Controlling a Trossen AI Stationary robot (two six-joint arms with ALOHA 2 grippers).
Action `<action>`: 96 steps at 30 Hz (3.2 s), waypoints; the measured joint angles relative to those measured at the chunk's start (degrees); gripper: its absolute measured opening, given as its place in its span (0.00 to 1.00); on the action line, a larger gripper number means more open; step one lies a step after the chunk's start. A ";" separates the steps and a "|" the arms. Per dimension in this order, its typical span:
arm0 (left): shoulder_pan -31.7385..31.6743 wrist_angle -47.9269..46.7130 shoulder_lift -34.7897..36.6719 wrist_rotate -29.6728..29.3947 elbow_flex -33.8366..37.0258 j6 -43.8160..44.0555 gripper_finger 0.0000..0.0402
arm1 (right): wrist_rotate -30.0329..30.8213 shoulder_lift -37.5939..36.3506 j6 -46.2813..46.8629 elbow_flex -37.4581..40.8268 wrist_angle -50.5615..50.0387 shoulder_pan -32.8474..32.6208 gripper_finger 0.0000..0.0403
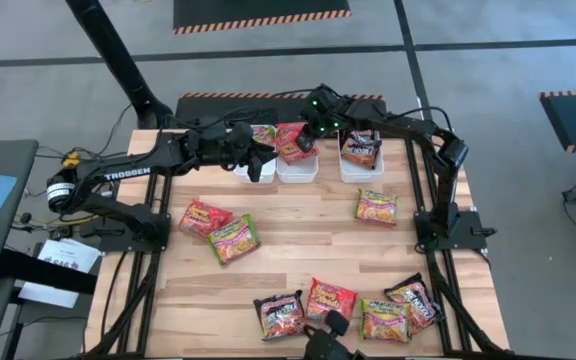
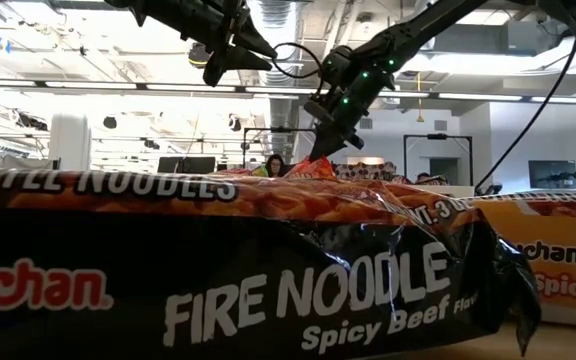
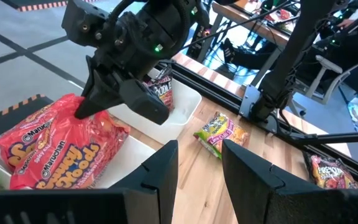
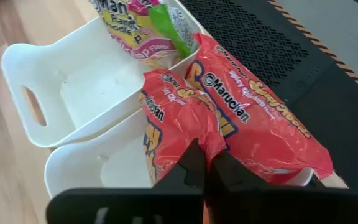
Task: Sort Maruchan noodles
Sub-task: Put the orange noodle pack into the middle white bin
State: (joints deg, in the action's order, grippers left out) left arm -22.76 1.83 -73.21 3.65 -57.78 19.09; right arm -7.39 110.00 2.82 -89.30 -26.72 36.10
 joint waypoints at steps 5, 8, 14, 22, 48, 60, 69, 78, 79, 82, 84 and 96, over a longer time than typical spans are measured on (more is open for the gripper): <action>0.00 -0.01 0.00 0.00 0.00 0.00 0.28 | 1.48 -0.50 0.61 0.00 -1.11 -0.11 0.01; 0.00 -0.01 0.00 0.01 0.00 0.00 0.28 | 1.48 -1.69 2.19 0.00 -1.52 -0.11 0.01; 0.00 -0.01 0.00 0.01 0.00 -0.02 0.28 | 1.50 -4.14 3.72 0.00 -1.11 -0.12 0.01; 0.02 -0.05 0.00 -0.01 0.00 -0.02 0.28 | 1.05 -5.51 6.74 0.02 3.54 -1.06 0.01; 0.02 -2.44 0.00 -2.81 -0.04 -1.31 0.28 | 8.88 -2.78 9.45 2.95 1.38 -4.20 0.02; 0.02 -2.46 0.00 -2.79 -0.04 -1.33 0.28 | 10.20 -3.13 10.83 -1.32 3.71 -4.63 0.01; 0.02 -2.46 0.00 -2.78 -0.04 -2.28 0.28 | 12.63 -1.82 13.66 -2.62 6.77 -5.82 0.01; 0.00 -2.88 0.00 -2.79 -0.04 -2.81 0.28 | 16.22 1.05 13.19 -2.06 3.11 -6.98 0.02; 0.00 -2.92 0.00 -2.79 -0.04 -3.13 0.28 | 17.30 1.05 12.64 -2.07 2.76 -6.97 0.02; 0.00 -2.91 0.00 -2.79 -0.04 -3.63 0.28 | 19.17 1.07 10.53 -2.05 1.00 -6.68 0.03; 0.00 -2.88 0.00 -2.83 -0.04 -3.61 0.28 | 19.74 1.07 10.42 -2.05 -0.22 -6.15 0.05; 0.00 -2.87 0.00 -2.94 -0.04 -3.50 0.28 | 19.29 1.09 9.36 -2.05 -2.22 -4.46 0.25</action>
State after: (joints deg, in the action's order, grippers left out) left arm -22.76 -1.04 -73.21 0.71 -57.82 15.59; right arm 11.90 111.09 12.18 -91.35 -28.94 31.64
